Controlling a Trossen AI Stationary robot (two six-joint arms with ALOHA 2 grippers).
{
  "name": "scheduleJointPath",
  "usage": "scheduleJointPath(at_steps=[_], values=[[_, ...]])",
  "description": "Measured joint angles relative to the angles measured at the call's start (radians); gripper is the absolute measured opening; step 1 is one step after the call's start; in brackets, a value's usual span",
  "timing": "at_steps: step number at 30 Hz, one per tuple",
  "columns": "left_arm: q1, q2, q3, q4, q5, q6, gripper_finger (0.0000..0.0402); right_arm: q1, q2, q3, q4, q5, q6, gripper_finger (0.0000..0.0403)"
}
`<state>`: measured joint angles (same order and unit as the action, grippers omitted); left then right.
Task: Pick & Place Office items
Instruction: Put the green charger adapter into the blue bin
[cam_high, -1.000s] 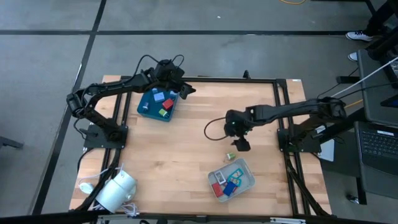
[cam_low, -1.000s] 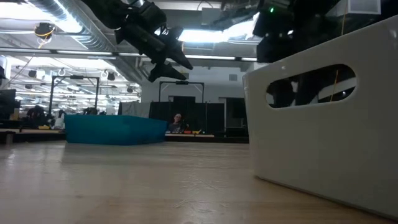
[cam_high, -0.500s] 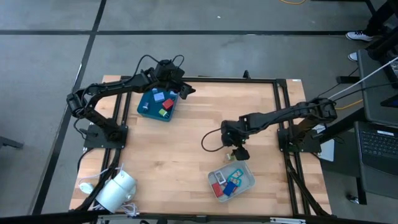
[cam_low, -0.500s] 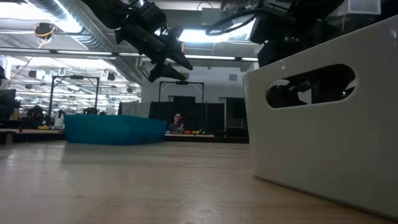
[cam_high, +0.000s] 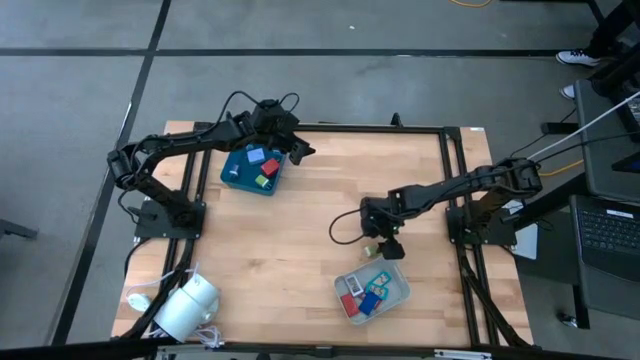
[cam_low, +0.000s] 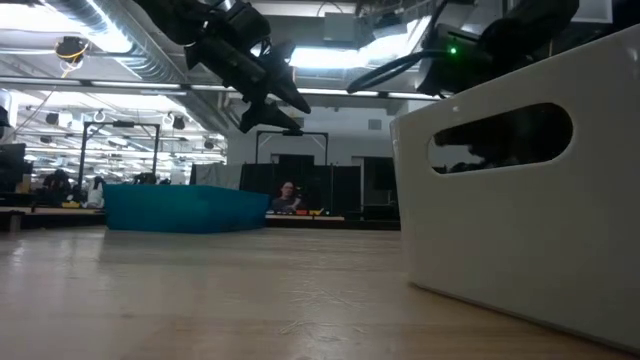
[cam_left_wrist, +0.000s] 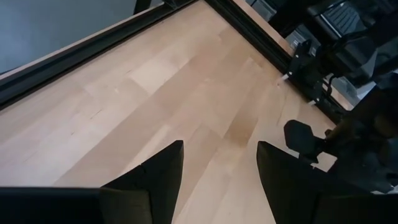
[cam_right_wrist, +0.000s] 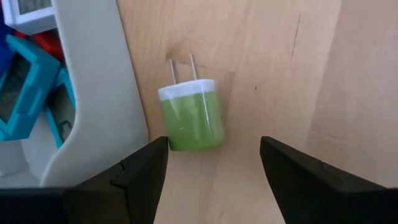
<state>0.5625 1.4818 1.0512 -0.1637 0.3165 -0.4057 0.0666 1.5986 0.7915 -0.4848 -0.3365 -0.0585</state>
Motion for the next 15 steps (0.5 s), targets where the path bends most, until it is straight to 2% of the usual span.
scheduleJointPath(at_steps=[15], values=[[0.000, 0.000, 0.000, 0.003, -0.011, 0.000, 0.0198, 0.000, 0.003, -0.026, 0.103, -0.022, -0.001, 0.0258]])
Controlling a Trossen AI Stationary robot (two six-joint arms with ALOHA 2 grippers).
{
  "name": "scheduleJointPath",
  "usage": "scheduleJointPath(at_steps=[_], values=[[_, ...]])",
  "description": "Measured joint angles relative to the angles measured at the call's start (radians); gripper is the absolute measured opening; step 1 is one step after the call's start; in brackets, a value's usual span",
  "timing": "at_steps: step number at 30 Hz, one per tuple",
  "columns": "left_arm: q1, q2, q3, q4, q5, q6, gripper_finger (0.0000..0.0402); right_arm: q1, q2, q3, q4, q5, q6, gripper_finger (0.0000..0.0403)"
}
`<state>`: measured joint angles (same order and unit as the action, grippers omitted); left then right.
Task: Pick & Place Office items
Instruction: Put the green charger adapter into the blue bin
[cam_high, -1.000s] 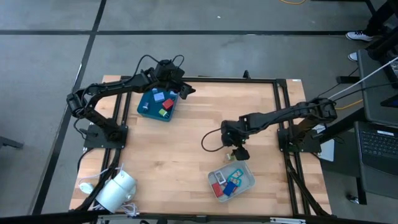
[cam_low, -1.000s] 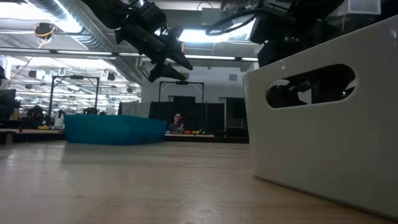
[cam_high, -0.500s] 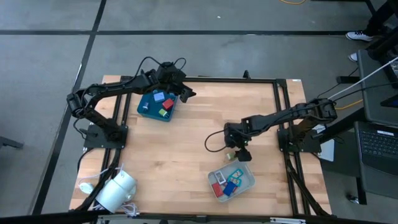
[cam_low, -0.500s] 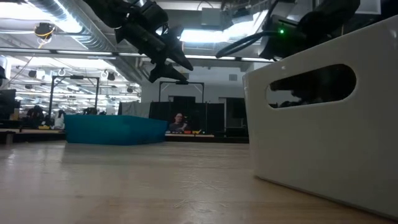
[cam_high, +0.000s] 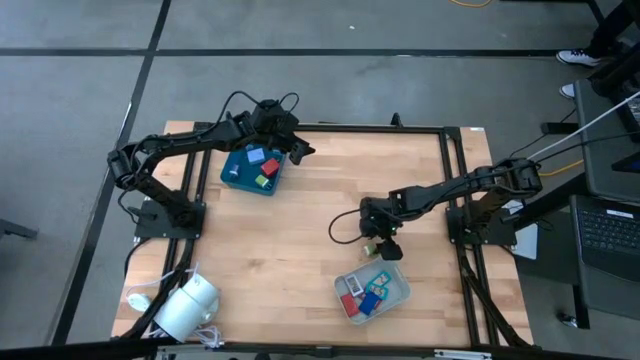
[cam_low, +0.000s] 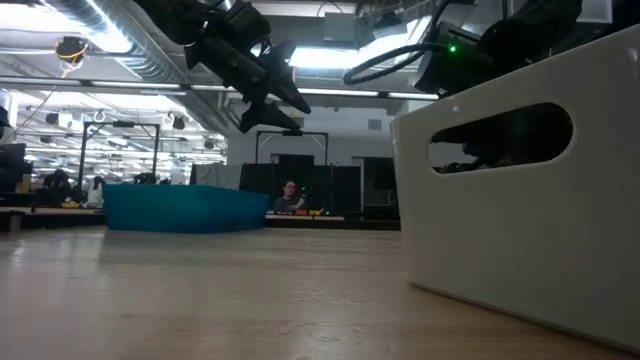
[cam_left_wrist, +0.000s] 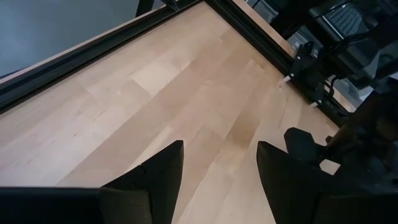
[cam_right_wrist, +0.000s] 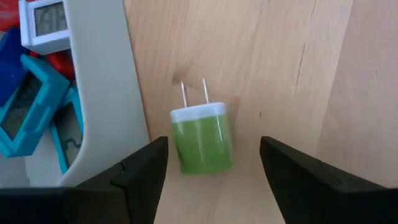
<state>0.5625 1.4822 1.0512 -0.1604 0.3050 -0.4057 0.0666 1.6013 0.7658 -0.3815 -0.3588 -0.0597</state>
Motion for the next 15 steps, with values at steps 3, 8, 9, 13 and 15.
scheduleJointPath(at_steps=[3, 8, 9, 13, 15], values=[[0.000, 0.000, 0.000, 0.000, 0.000, 0.000, 0.0198, 0.000, 0.020, 0.000, 0.009, 0.000, 0.000, 0.0258], [0.000, 0.000, 0.000, 0.002, -0.001, 0.000, 0.0198, -0.001, 0.054, 0.001, 0.036, -0.004, 0.001, 0.0258], [0.000, 0.000, 0.000, 0.003, -0.001, 0.000, 0.0198, -0.002, 0.056, 0.002, 0.038, -0.004, 0.004, 0.0258], [0.000, 0.000, 0.000, 0.003, -0.001, 0.005, 0.0198, -0.007, 0.057, 0.002, 0.044, -0.002, 0.014, 0.0255], [0.000, 0.000, 0.000, 0.003, -0.001, 0.008, 0.0198, -0.011, 0.058, 0.002, 0.046, 0.009, 0.019, 0.0245]])
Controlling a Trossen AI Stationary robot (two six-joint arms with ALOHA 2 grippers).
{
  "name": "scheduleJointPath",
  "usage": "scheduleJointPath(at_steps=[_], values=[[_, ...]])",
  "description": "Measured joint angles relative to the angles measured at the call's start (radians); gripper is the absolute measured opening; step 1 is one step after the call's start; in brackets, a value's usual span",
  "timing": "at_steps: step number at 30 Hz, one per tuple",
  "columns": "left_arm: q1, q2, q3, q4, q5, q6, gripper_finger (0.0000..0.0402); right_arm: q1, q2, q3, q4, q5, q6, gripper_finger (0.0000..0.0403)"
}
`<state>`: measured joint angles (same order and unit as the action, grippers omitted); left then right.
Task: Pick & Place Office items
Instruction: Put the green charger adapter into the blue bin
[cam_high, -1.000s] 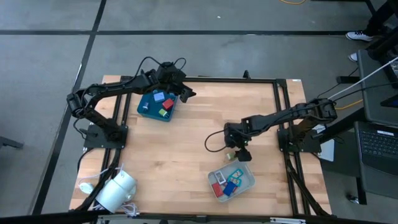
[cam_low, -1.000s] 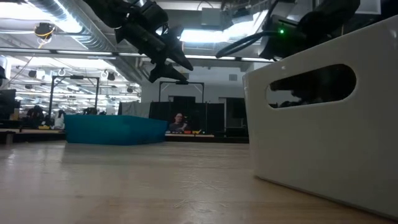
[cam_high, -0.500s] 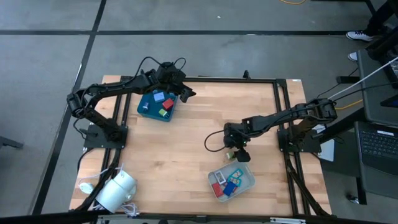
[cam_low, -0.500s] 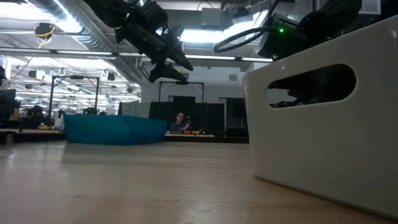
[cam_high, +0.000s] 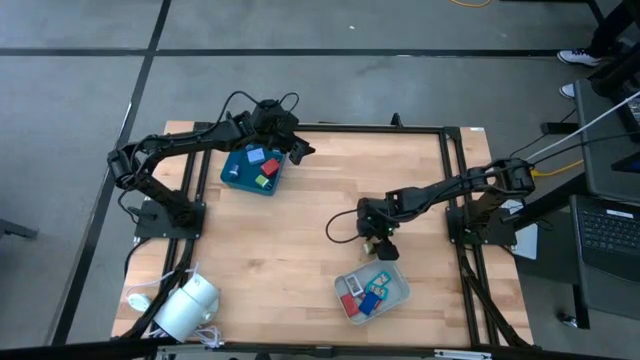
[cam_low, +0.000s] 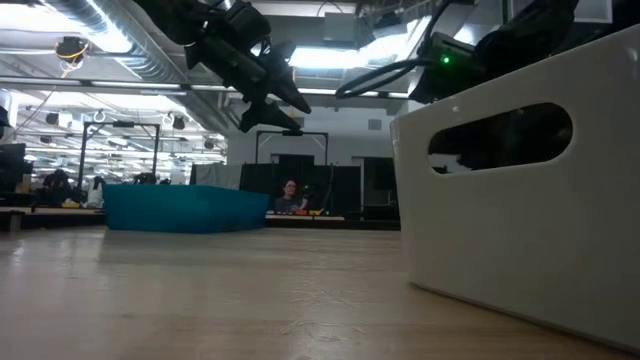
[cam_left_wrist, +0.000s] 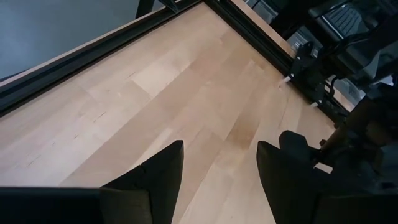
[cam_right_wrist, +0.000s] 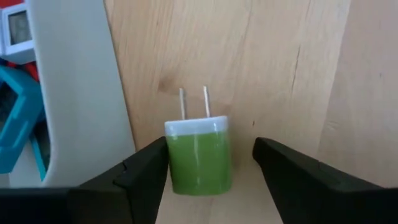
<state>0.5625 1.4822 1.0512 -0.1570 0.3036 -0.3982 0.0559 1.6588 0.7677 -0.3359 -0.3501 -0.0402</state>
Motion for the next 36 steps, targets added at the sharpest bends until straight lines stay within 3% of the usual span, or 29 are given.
scheduleJointPath(at_steps=[8, 18, 26, 29, 36], values=[[0.000, 0.000, 0.000, -0.003, 0.000, 0.004, 0.0198, -0.011, 0.000, 0.000, 0.000, 0.026, 0.002, 0.0128], [0.000, 0.000, 0.000, -0.001, -0.035, 0.031, 0.0198, -0.096, 0.007, 0.024, 0.001, -0.014, 0.021, 0.0130], [0.028, 0.000, 0.000, -0.010, -0.103, 0.020, 0.0198, -0.212, 0.007, 0.197, -0.009, -0.047, 0.049, 0.0130], [0.080, 0.000, 0.000, -0.031, -0.177, 0.008, 0.0198, -0.263, 0.006, 0.265, -0.008, -0.059, 0.059, 0.0130], [0.284, 0.000, 0.000, -0.034, -0.166, 0.005, 0.0198, -0.348, 0.015, 0.440, -0.009, -0.065, 0.111, 0.0130]])
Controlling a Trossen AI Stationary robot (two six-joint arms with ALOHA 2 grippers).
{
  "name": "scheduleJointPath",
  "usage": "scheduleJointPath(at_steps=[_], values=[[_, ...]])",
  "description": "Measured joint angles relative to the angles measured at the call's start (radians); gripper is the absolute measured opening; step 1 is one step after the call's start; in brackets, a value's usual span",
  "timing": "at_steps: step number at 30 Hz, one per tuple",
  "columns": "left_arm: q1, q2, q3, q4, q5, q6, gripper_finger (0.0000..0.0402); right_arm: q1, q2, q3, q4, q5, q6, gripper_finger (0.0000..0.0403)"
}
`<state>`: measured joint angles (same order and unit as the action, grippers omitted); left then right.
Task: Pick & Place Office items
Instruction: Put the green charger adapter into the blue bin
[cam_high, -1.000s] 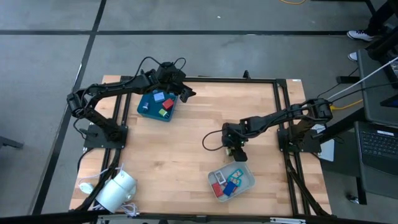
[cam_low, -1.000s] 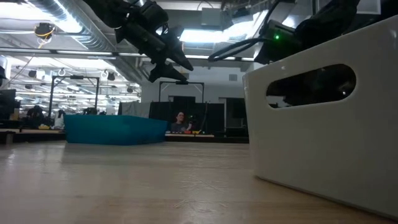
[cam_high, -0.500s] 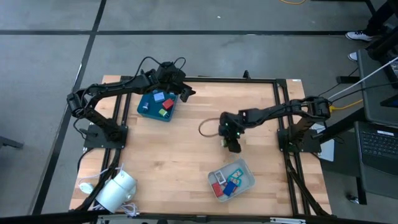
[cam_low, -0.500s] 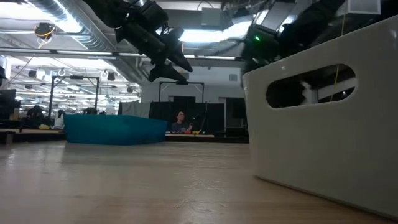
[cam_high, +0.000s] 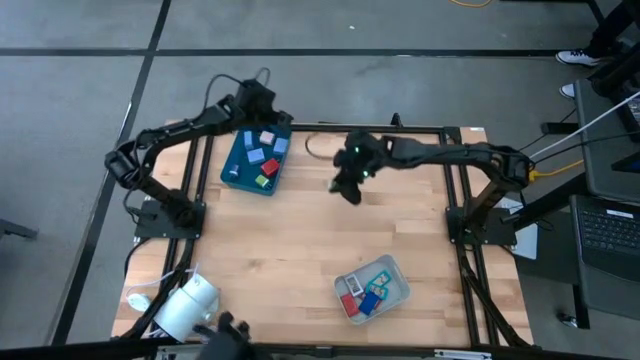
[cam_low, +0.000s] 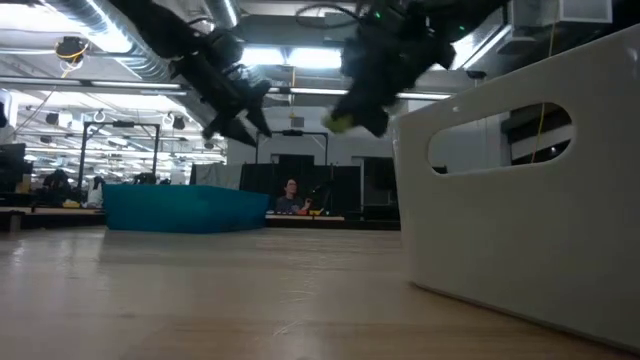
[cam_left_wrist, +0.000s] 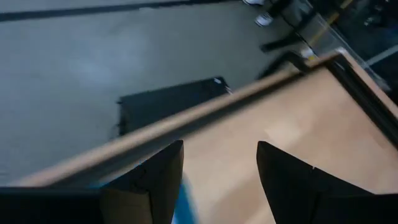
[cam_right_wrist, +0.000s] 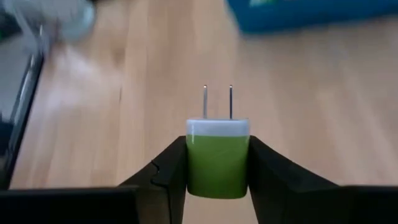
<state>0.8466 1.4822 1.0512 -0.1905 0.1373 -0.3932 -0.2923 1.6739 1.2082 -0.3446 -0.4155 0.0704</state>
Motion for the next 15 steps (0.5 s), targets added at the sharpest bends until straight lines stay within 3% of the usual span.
scheduleJointPath(at_steps=[7, 15], values=[[0.164, 0.032, 0.000, 0.008, 0.238, 0.102, 0.0198, -0.034, 0.163, 0.296, -0.003, 0.011, 0.027, 0.0130], [0.268, 0.066, 0.000, 0.019, 0.262, 0.145, 0.0198, -0.061, 0.513, 0.767, -0.129, -0.068, 0.042, 0.0130]])
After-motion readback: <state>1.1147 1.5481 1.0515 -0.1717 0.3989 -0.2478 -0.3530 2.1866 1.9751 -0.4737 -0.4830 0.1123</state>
